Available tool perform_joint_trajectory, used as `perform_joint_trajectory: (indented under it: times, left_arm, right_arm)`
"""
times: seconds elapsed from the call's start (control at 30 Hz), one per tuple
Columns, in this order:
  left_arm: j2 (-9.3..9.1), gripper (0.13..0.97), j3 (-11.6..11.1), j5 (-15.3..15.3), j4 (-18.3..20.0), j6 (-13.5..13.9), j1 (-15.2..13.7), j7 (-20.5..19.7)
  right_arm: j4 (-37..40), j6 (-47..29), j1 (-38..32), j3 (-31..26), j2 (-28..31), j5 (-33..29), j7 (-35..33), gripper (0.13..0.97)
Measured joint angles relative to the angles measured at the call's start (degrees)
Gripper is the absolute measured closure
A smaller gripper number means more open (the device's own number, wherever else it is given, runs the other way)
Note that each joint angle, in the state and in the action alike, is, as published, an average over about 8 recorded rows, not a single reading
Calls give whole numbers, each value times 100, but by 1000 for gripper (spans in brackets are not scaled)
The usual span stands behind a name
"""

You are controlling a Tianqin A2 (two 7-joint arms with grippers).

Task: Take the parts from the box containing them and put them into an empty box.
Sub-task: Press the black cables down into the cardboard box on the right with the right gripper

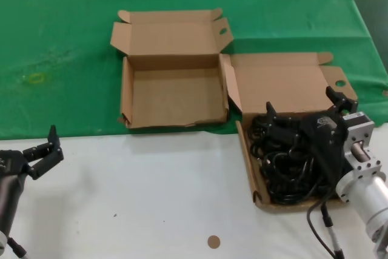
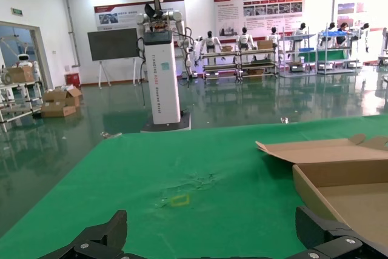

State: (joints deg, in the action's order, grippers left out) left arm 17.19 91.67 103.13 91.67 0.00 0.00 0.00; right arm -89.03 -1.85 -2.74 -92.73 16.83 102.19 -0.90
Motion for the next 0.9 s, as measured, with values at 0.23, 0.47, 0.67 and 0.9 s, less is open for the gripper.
perform_joint_trajectory:
  times: [0.23, 0.47, 0.67, 0.9]
  left_arm:
    - [0, 132, 0, 0, 0, 0, 0, 0]
    - [0, 132, 0, 0, 0, 0, 0, 0]
    - [0, 132, 0, 0, 0, 0, 0, 0]
    - [0, 132, 0, 0, 0, 0, 0, 0]
  right_arm:
    - [0, 0, 0, 0, 0, 0, 0, 129]
    - [0, 0, 0, 0, 0, 0, 0, 129]
    - [0, 0, 0, 0, 0, 0, 0, 129]
    - [0, 0, 0, 0, 0, 0, 0, 129]
